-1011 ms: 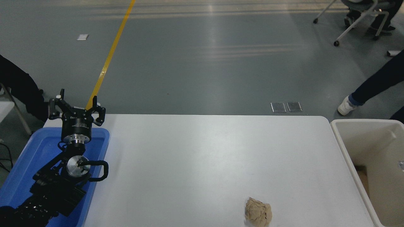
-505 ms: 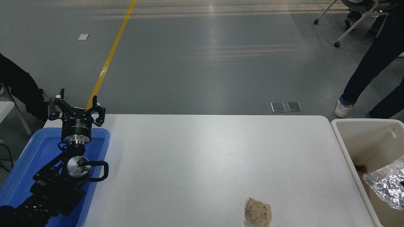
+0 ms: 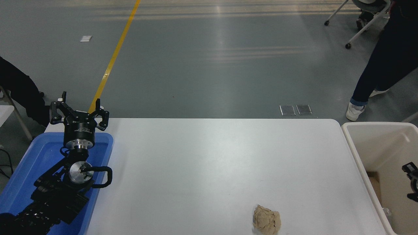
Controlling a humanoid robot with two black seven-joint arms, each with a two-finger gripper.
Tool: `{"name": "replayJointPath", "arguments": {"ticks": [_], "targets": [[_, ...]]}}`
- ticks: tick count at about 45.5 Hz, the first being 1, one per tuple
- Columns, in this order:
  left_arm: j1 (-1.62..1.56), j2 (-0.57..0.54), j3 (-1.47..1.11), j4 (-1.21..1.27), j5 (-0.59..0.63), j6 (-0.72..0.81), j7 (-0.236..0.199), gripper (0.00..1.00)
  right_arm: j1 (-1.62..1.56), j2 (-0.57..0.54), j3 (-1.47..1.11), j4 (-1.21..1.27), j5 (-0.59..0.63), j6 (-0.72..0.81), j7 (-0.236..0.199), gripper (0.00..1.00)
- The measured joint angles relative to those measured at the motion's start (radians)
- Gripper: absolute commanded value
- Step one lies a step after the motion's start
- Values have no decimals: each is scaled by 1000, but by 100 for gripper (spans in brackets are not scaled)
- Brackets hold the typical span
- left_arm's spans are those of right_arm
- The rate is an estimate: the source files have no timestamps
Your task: Pick up foil plate and place in dustbin
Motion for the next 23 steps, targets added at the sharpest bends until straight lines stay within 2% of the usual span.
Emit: {"name": "replayJointPath", "arguments": {"ticks": [5,13,23], "targets": [[0,0,0,0,1,0,0,99,139,-96,-4,170,-104,10,-1,98],[-1,0,0,-1,2,0,0,99,359,-182,-40,434,-267,54,-4,100],[-1,0,0,-1,3,-1,1,99,674,-167,-189,662,-355,155,-4,100]]}}
